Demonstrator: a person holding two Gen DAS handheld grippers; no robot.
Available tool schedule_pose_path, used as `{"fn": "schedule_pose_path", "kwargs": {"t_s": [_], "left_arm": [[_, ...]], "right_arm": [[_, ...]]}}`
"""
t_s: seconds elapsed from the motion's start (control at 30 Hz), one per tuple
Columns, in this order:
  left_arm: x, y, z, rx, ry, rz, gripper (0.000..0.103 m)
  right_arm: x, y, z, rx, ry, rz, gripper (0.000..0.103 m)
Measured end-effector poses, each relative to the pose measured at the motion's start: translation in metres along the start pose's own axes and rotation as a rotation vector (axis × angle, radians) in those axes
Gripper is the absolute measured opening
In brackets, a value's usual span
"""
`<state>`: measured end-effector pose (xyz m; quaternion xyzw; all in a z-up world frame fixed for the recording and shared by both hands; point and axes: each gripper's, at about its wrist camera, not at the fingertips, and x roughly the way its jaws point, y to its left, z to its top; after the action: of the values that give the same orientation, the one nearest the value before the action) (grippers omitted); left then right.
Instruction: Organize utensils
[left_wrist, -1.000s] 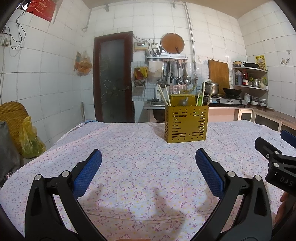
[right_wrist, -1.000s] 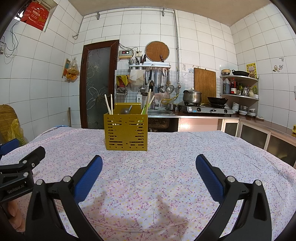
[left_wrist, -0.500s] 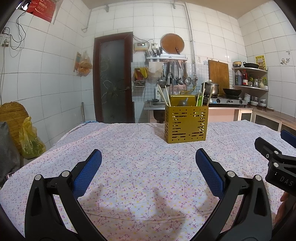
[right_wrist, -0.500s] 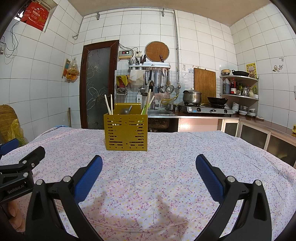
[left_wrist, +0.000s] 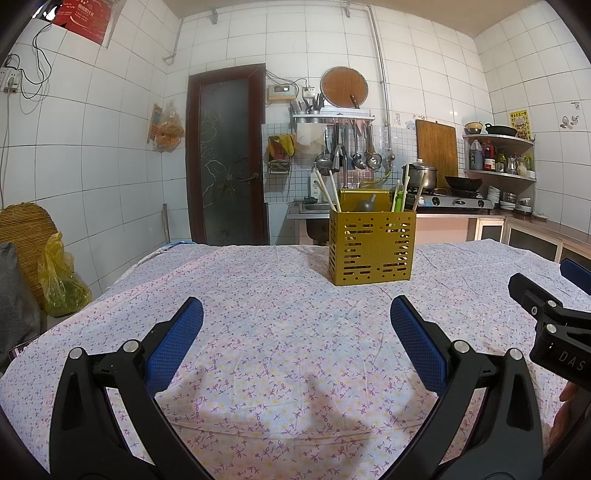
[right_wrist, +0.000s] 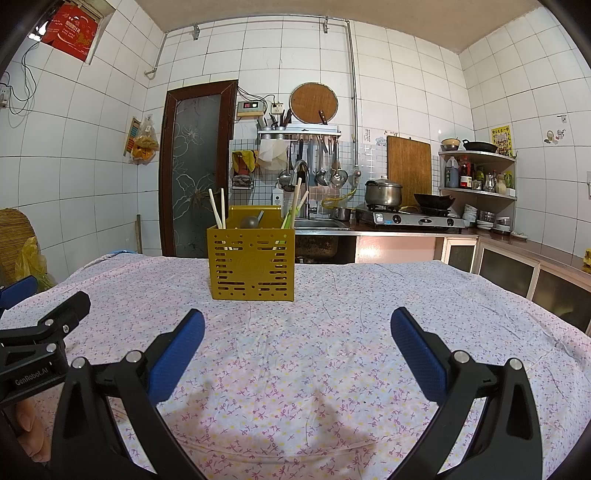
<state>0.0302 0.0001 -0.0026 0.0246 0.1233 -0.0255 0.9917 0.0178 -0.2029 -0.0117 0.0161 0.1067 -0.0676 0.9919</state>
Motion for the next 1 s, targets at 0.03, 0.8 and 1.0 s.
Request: {"fn": "schedule_pose_path", "kwargs": {"t_s": [0.03, 0.8, 1.0], "left_arm": [[0.000, 0.000, 0.000, 0.000, 0.000, 0.000, 0.098], [-0.006, -0.002, 0.003, 0.008, -0.017, -0.021, 0.098], [-0.002, -0.001, 0.003, 0.001, 0.002, -0.021, 0.098]], "right_arm": [[0.000, 0.000, 0.000, 0.000, 0.000, 0.000, 0.098], [-0.004, 0.003, 0.011, 0.002, -0.002, 0.001, 0.098], [-0.003, 0.003, 0.013, 0.002, -0.002, 0.001, 0.098]]}}
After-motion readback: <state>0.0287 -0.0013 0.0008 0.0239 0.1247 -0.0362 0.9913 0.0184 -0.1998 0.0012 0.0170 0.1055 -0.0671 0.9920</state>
